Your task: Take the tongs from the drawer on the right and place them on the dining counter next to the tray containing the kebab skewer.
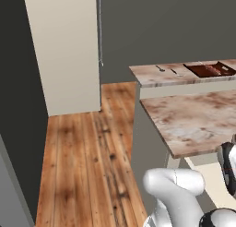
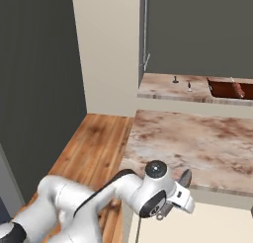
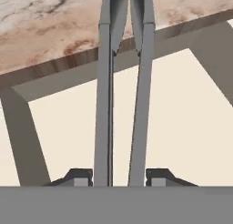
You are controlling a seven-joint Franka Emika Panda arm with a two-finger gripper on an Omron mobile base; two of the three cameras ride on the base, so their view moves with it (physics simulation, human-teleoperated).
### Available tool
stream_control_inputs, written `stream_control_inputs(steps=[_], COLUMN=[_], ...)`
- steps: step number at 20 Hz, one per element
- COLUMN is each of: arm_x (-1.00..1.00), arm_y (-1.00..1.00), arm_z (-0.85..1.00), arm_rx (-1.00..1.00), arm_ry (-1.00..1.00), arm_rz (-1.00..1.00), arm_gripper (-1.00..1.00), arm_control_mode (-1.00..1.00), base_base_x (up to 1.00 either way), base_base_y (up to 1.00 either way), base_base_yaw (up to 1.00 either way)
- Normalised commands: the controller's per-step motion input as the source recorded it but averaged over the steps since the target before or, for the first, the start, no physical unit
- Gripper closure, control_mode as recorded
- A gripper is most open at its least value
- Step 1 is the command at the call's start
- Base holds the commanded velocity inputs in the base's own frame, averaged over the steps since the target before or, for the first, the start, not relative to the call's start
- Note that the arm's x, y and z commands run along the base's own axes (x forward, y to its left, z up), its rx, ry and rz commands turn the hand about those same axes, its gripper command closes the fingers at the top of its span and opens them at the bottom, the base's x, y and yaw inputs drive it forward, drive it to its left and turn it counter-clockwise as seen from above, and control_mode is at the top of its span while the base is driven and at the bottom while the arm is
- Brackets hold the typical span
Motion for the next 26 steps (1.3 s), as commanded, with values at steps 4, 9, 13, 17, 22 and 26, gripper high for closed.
stream_control_inputs(steps=[4, 9, 13, 17, 22, 26], arm_x=[0.28, 0.41, 0.31, 0.35, 0.43, 0.45], arm_y=[0.58, 0.42, 0.07, 0.02, 0.01, 0.01], arm_z=[1.00, 0.76, 0.44, 0.33, 0.27, 0.17], arm_rx=[-0.08, -0.05, -0.03, 0.00, 0.00, 0.00], arm_ry=[-0.12, -0.03, -0.03, 0.00, 0.00, 0.00], arm_rz=[0.00, 0.01, 0.01, 0.01, 0.00, 0.00], arm_gripper=[1.00, 1.00, 1.00, 1.00, 1.00, 1.00], arm_control_mode=[-1.00, -1.00, -1.00, -1.00, -1.00, -1.00], base_base_x=[0.00, 0.00, 0.00, 0.00, 0.00, 0.00], base_base_y=[0.00, 0.00, 0.00, 0.00, 0.00, 0.00], base_base_yaw=[0.00, 0.00, 0.00, 0.00, 0.00, 0.00])
